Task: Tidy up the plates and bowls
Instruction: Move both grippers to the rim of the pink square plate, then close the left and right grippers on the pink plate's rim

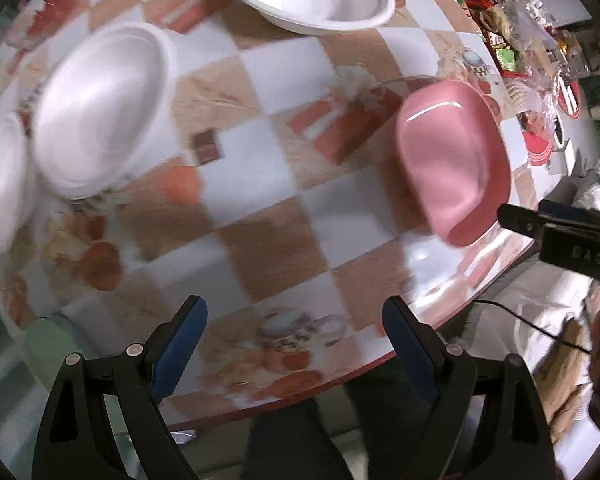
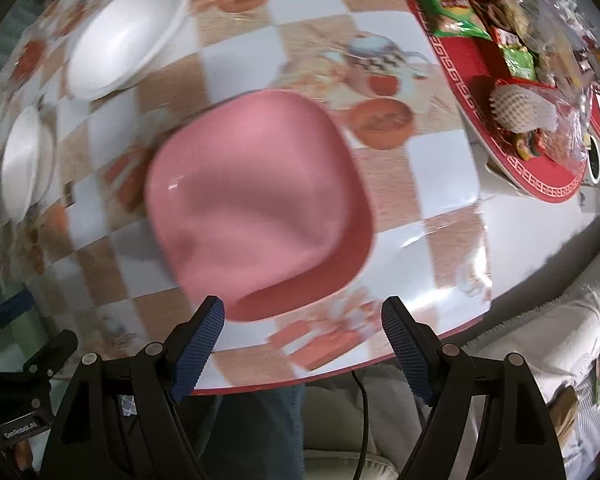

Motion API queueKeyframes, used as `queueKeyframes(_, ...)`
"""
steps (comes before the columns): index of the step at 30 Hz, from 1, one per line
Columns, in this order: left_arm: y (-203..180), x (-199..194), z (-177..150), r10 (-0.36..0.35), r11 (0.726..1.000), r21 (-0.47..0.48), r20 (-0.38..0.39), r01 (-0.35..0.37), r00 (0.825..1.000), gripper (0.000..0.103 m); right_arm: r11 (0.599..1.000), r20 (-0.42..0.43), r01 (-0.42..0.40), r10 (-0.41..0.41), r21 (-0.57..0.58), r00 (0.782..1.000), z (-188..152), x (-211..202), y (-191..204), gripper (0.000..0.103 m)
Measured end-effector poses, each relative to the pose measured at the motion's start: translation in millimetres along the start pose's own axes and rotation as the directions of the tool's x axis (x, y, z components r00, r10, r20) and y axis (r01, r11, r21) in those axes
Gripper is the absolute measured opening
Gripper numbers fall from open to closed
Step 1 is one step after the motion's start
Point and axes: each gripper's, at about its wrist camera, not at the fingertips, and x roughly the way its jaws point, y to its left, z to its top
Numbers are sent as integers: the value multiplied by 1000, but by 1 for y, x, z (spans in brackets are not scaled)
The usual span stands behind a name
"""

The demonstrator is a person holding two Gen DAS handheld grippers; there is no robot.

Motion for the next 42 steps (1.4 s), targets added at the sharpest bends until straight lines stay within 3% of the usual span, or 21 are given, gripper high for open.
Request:
queueKeyframes(12, -55, 28, 37, 57, 995, -82, 65, -52, 996, 91, 995, 25, 45, -43, -91, 999, 37, 15, -30, 82)
queueKeyframes(21, -63, 60, 51, 97, 985, -152, 77, -84, 992, 91, 983, 12, 39, -38, -182, 999, 61, 46, -25, 82)
queueKeyframes(25, -64, 70, 55, 113, 982, -162, 80, -99, 990, 93, 980, 15, 28, -25, -198, 1000, 66, 54, -28, 101)
queueKeyframes(29, -66, 77, 59, 121, 983, -149, 86, -107, 989, 103, 981, 7, -1, 2, -195, 1000, 65, 57, -30, 102)
queueKeyframes(42, -67, 78, 49, 130, 973, -206, 140, -99, 982, 103, 976, 23, -7, 12, -219, 1000, 64, 63, -45, 103)
